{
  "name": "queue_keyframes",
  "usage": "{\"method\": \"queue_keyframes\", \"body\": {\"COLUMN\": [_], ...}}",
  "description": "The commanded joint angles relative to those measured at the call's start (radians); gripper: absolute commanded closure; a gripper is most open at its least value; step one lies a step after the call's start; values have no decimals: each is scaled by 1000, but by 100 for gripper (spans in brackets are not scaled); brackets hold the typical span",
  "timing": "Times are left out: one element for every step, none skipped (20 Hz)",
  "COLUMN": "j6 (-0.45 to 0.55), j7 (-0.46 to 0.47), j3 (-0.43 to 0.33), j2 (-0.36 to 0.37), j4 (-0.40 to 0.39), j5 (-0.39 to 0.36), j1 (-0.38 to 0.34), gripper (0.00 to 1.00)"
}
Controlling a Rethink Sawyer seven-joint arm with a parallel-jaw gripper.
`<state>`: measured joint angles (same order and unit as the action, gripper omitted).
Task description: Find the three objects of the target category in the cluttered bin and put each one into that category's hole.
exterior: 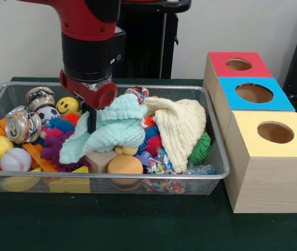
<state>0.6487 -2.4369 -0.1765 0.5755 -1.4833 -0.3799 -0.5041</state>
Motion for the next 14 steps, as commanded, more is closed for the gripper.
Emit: {"method": "queue_keyframes", "body": {"j6": [60, 61, 63, 65, 66, 69, 66, 64, 63, 61, 59, 57, 57, 56], "j7": [251, 248, 248, 247, 248, 251, 246, 243, 240, 236, 236, 234, 231, 229], "j3": [-117, -117, -118, -118, -121, -124, -125, -126, -127, -128, -130, -130, -131, -131], "j2": [-6, -5, -5, -5, -5, -5, -4, -4, -4, -5, -5, -5, -5, -5], "j4": [-82, -82, -82, -81, -81, -81, -83, -85, -87, -87, -89, -89, -89, -89], "j5": [-59, -59, -59, -59, -60, -59, -59, -57, -56, -55, -56, -56, -56, -56], "j1": [5, 6, 6, 7, 5, 4, 3, 2, 1, 0, -1, -2, -2, -2], "gripper": [100, 100, 100, 100, 100, 100, 100, 100, 100, 100, 100, 100, 100, 100]}}
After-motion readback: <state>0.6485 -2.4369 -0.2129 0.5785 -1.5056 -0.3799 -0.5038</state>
